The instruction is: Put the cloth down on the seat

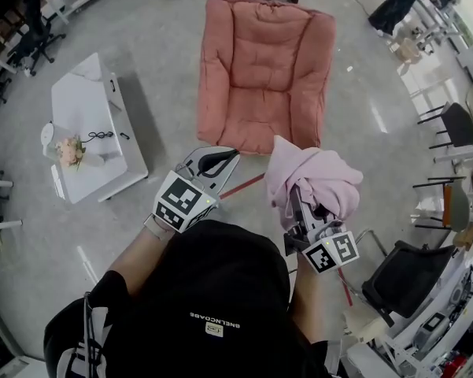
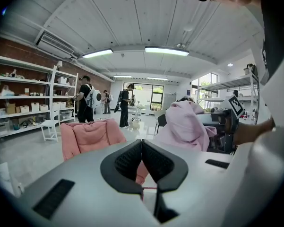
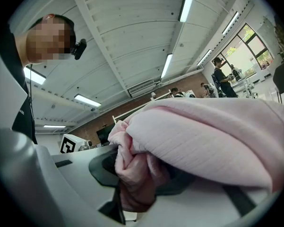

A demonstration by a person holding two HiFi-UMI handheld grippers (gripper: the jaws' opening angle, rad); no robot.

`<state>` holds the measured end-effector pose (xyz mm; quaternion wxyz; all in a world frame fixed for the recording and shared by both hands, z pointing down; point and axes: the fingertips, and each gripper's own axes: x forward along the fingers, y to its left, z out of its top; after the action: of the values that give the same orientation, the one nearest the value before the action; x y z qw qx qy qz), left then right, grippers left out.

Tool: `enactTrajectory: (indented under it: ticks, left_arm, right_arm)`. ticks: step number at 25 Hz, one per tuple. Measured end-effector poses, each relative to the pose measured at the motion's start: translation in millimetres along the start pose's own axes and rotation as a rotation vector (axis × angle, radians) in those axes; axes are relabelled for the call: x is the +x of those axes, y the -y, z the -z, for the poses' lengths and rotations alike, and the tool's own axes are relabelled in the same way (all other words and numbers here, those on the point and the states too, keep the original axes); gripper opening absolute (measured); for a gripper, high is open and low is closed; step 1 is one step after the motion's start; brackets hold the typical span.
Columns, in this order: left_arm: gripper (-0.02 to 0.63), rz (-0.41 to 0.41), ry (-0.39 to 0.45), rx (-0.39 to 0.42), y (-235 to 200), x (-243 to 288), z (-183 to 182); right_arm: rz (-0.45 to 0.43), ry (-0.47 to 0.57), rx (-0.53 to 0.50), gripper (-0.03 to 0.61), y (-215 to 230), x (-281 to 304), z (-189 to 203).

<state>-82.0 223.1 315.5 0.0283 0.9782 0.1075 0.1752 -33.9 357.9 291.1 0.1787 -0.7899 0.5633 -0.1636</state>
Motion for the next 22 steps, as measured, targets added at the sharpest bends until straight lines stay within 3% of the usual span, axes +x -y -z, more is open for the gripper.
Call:
enactTrajectory:
  ticks: [12,22]
  left_arm:
    - [0.015,-0.013,0.005,-0.017,-109,-9,-4]
    - [0.016,-0.096,0.01,-0.05,-180,-34,4]
  right_arm:
    - [0.016,-0.006,-0.022,0.173,-4,108,-15]
    - [-0.015,-0.037,-0.007,0.173,-3,175,-15]
